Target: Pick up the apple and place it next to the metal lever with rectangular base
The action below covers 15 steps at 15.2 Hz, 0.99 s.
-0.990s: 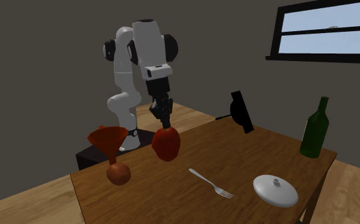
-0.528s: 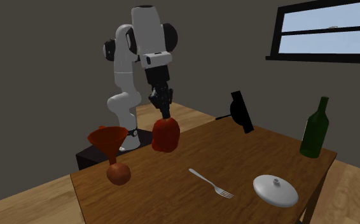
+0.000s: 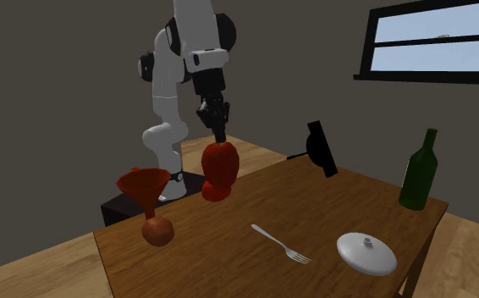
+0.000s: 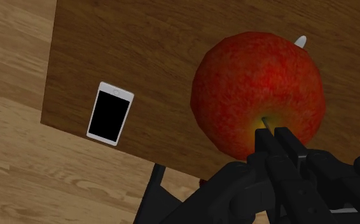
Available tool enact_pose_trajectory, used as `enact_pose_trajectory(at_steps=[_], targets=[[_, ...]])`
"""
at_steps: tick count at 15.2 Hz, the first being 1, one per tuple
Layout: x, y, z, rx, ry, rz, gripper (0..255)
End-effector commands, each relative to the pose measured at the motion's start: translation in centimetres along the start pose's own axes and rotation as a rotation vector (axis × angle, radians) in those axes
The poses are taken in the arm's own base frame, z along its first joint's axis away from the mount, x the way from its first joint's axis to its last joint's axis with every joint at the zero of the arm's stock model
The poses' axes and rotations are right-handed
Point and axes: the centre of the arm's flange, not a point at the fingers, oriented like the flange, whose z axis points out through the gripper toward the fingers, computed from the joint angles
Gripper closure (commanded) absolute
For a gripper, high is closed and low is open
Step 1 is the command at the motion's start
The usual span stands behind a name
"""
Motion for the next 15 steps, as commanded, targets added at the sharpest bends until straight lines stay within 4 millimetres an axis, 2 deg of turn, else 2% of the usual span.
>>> enact_pose_trajectory(at_steps=[1,15], targets=[[0.3,0.1,-1.0,0.000,0.000,0.000,255],[1.8,0.3,-8.3,0.000,0.000,0.000,255]])
